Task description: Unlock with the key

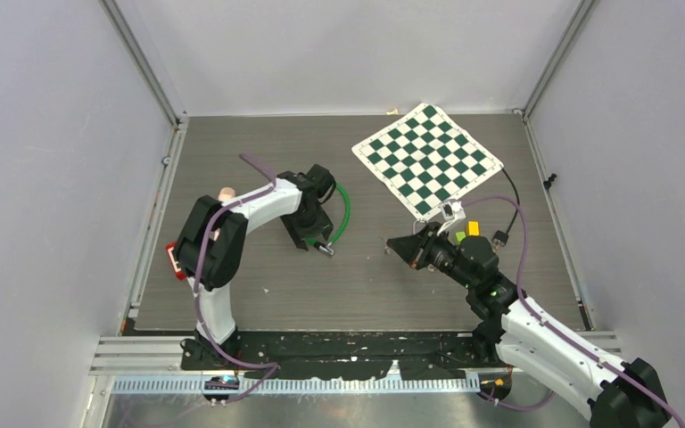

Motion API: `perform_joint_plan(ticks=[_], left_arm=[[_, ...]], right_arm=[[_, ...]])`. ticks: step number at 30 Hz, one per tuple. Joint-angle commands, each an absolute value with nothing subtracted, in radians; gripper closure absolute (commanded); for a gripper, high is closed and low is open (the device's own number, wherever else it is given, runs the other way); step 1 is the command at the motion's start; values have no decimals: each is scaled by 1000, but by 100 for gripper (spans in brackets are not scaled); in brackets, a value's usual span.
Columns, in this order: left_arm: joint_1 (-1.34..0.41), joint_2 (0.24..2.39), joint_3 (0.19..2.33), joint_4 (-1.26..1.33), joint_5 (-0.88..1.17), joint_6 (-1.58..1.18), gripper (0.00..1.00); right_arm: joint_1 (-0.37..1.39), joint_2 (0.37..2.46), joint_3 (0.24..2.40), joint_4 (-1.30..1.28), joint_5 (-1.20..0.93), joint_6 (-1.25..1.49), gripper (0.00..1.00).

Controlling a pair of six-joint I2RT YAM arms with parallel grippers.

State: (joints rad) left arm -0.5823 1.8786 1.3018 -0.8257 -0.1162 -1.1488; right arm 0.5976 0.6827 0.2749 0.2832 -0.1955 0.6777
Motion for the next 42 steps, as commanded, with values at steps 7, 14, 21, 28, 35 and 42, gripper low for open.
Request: perform_joint_plan(ticks=[7,14,21,28,35,42], left_arm=[[-588,1962,1344,-865,-137,-1206,46],[-577,1951,1321,-854,-168,-1223,49],[-567,1945,1306,-831,-153,-1229,71],[-563,1819,1187,-701,-48,-1249,100],[-563,1610,973,-508,88,-1412,100],[-563,1449,740,-241,153,-1614,100]], right_arm=[[585,672,268,330,-189,656,95],[583,685,270,340,-205,665,95],[582,714,274,354,-231,668,95],[584,794,262,393,-296,683,95],[602,915,231,529,-362,740,95],[634,1034,255,611,-419,766,95]])
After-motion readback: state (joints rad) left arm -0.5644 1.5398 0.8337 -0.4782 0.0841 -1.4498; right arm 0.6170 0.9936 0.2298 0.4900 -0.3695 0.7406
